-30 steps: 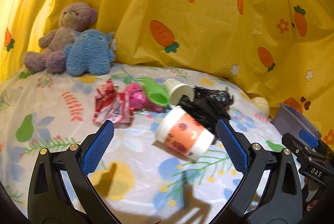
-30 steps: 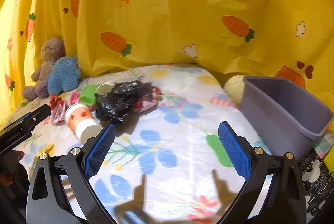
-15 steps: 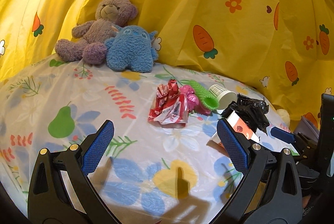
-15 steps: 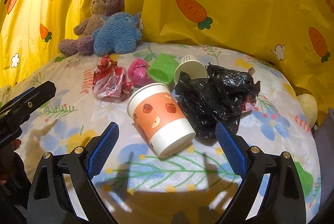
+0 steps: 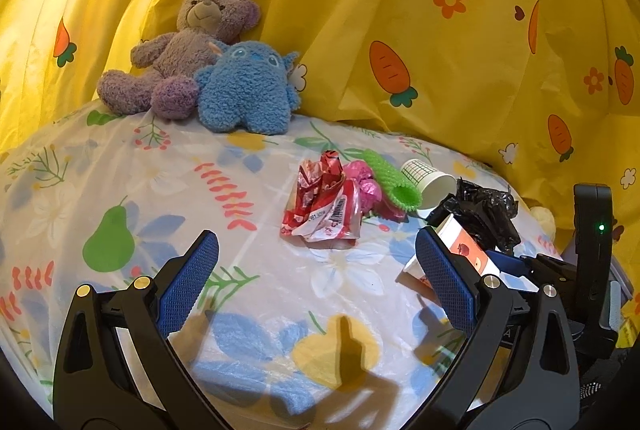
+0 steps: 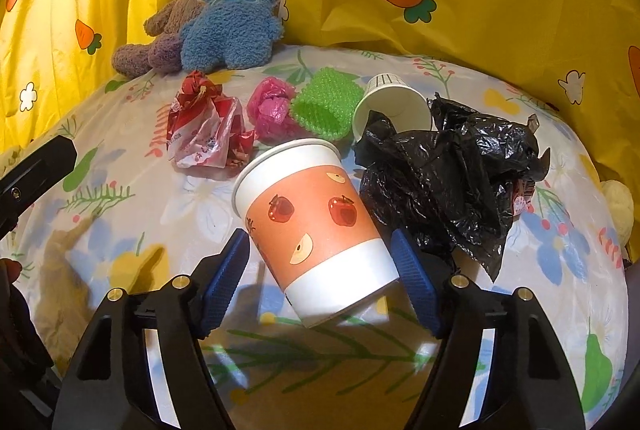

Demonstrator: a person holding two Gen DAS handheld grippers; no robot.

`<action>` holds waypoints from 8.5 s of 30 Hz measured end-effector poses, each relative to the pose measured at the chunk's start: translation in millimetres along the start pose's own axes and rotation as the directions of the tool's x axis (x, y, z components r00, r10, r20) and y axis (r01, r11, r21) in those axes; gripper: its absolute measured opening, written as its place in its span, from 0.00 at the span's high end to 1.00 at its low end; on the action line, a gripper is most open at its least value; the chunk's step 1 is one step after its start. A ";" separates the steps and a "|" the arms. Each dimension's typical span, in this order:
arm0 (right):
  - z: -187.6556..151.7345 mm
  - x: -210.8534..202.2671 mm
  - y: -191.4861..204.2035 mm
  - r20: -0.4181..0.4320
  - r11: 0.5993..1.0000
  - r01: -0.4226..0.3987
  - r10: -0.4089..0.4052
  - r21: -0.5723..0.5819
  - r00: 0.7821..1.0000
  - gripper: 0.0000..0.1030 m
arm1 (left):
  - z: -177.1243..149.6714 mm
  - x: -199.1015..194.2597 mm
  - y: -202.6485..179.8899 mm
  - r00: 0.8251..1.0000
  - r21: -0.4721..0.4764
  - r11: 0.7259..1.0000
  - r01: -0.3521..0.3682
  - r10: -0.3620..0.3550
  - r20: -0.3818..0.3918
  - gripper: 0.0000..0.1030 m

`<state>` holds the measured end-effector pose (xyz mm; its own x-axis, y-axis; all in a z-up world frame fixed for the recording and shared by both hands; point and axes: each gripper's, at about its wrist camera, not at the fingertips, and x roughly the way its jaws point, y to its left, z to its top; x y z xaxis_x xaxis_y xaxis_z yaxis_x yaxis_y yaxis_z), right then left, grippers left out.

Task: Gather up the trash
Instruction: 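Grasp the red snack wrapper with the left tool while the right tool grasps the orange apple cup, then carry the red wrapper and orange cup over the grey bin, then open both tools to drop the wrapper and cup into the bin, then move both tools back toward the black plastic bags, then grasp a black plastic bag with the right tool, then grasp the second black plastic bag with the left tool while the right tool holds its bag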

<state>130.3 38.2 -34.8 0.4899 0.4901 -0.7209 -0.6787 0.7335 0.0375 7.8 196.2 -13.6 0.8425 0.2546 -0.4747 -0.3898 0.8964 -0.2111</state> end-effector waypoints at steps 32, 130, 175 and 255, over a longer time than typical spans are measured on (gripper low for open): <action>-39.1 -89.5 -60.6 0.232 0.975 -0.069 0.019 0.213 0.973 0.42 | 21.8 107.9 -3.0 0.968 0.036 0.999 -0.032 0.040 -0.247 0.44; -142.5 -251.6 -260.5 0.243 0.673 0.345 -0.620 0.654 0.746 0.42 | -12.0 7.0 -398.4 0.706 0.340 0.620 0.707 -0.639 -0.304 0.90; -166.4 -240.1 -282.6 0.112 0.549 0.462 -0.719 0.696 0.686 0.15 | -32.9 31.7 -378.1 0.823 0.355 0.743 0.567 -0.527 -0.213 0.06; -32.9 -125.2 -106.4 0.337 0.947 0.130 -0.230 0.295 0.913 0.99 | -6.5 51.8 -131.6 0.971 0.160 0.962 0.219 -0.199 -0.129 0.06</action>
<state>123.2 -116.8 28.7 0.7876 0.4375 -0.4339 -0.4176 0.8968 0.1461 100.3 89.0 -15.9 0.8480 0.0216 -0.5295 -0.1311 0.9767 -0.1700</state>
